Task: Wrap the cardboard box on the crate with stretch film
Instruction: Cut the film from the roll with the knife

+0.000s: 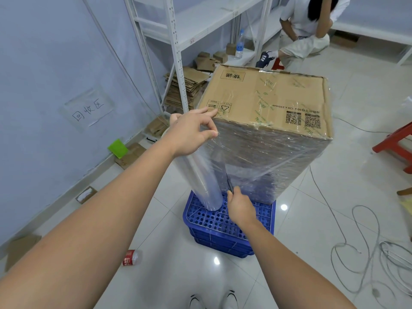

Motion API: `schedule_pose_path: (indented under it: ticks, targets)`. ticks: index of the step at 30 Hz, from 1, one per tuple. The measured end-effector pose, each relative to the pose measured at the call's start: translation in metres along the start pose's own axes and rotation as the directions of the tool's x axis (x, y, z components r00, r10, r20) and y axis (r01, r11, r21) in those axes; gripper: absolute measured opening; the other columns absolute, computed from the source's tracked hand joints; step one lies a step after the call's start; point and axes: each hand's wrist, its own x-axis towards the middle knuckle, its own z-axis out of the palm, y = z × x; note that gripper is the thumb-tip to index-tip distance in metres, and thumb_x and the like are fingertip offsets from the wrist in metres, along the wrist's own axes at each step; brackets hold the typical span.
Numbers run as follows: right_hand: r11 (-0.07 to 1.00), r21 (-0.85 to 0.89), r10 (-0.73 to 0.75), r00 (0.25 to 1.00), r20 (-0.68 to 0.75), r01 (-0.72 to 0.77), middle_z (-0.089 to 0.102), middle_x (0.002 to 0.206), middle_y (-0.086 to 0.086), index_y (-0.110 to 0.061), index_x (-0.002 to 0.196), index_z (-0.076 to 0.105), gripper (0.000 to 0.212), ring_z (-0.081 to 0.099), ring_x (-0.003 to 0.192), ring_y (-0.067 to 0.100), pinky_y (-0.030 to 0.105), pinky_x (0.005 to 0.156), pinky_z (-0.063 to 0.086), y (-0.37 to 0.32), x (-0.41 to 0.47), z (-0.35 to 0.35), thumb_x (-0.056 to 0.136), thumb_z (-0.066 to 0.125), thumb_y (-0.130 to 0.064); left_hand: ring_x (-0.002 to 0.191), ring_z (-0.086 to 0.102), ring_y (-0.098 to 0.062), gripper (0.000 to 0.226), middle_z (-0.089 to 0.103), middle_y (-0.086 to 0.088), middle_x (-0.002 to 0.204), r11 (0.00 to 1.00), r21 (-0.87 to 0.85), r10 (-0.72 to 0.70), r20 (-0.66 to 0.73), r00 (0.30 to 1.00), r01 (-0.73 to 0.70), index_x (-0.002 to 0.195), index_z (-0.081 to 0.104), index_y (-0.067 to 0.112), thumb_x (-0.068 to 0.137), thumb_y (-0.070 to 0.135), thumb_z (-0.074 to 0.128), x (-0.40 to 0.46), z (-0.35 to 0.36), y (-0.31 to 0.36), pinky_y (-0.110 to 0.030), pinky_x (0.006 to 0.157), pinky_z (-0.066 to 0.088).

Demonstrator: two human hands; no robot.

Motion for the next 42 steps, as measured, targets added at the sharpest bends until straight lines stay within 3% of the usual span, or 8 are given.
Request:
schedule_pose_path:
  ticks: [6,14,20,29,33,36,39,42]
  targets:
    - [0.997,-0.07,0.037,0.999,0.032,-0.035,0.052,0.07,0.002,-0.013,0.109,0.04,0.029,0.047,0.056,0.02,0.034,0.049,0.036,0.037,-0.034,0.029,0.107,0.025,-0.038,0.151,0.022,0.002,0.018,0.04,0.027,0.156,1.0,0.014,0.005,0.001,1.0,-0.005,0.081,0.065,0.046,0.097,0.039,0.067,0.0,0.001,-0.002,-0.047,0.116,0.009]
    - [1.0,-0.015,0.009,0.998,0.064,-0.008,0.057,0.082,0.009,-0.012,0.109,0.039,0.029,0.053,0.068,0.027,0.035,0.053,0.037,0.012,-0.003,0.014,0.107,0.025,-0.037,0.151,0.024,0.001,0.021,0.043,0.025,0.155,1.0,-0.01,0.013,-0.01,1.0,-0.013,0.078,0.064,0.045,0.097,0.036,0.068,0.0,0.001,-0.002,-0.046,0.115,0.008]
    - [0.996,-0.084,0.048,0.996,0.079,-0.042,0.054,0.074,0.004,-0.014,0.111,0.039,0.03,0.053,0.064,0.023,0.035,0.052,0.04,0.042,-0.025,0.03,0.107,0.022,-0.039,0.15,0.024,0.001,0.017,0.043,0.027,0.155,1.0,-0.004,0.015,-0.011,1.0,-0.015,0.081,0.067,0.043,0.097,0.036,0.068,-0.002,0.001,-0.004,-0.046,0.116,0.008]
    - [0.999,-0.031,0.006,0.997,0.077,-0.004,0.053,0.075,0.005,-0.013,0.11,0.04,0.03,0.05,0.065,0.024,0.034,0.049,0.032,0.026,-0.002,0.018,0.107,0.024,-0.039,0.15,0.025,0.001,0.014,0.042,0.027,0.155,0.999,0.029,0.041,-0.025,0.999,-0.04,0.08,0.068,0.042,0.094,0.04,0.068,-0.003,0.002,-0.007,-0.054,0.118,0.012]
    - [1.0,0.007,0.026,0.994,0.104,-0.027,0.056,0.079,0.006,-0.013,0.109,0.041,0.031,0.053,0.069,0.026,0.036,0.056,0.038,0.027,-0.006,0.022,0.107,0.025,-0.04,0.149,0.025,-0.006,0.009,0.039,0.023,0.159,0.996,0.052,0.074,-0.068,0.995,-0.071,0.079,0.071,0.037,0.087,0.041,0.073,-0.008,0.0,-0.009,-0.051,0.115,0.018]
    - [0.999,0.012,0.034,0.995,0.092,-0.035,0.057,0.076,0.006,-0.012,0.109,0.042,0.032,0.054,0.067,0.026,0.036,0.055,0.038,0.033,-0.013,0.028,0.107,0.026,-0.039,0.128,0.04,-0.011,0.014,0.051,0.018,0.136,0.996,0.038,0.089,-0.133,0.987,-0.084,0.075,0.069,0.036,0.083,0.046,0.073,-0.011,-0.002,-0.018,-0.048,0.108,0.027]
    - [1.0,0.02,0.018,0.998,0.066,-0.019,0.058,0.075,0.006,-0.013,0.108,0.042,0.032,0.053,0.064,0.023,0.034,0.052,0.037,0.033,-0.015,0.026,0.107,0.026,-0.04,0.106,0.046,-0.008,0.035,0.058,0.018,0.103,0.995,0.083,0.052,-0.079,0.996,-0.046,0.074,0.068,0.038,0.078,0.071,0.056,-0.013,-0.004,-0.027,-0.046,0.101,0.03]
    - [1.0,0.027,-0.003,0.999,0.047,0.002,0.057,0.073,0.004,-0.014,0.108,0.042,0.031,0.052,0.061,0.021,0.034,0.049,0.034,0.028,-0.012,0.021,0.106,0.026,-0.041,0.104,0.045,-0.007,0.045,0.063,0.019,0.096,0.99,0.138,0.044,-0.019,0.999,-0.041,0.073,0.07,0.04,0.075,0.083,0.054,-0.017,-0.007,-0.031,-0.043,0.096,0.027]
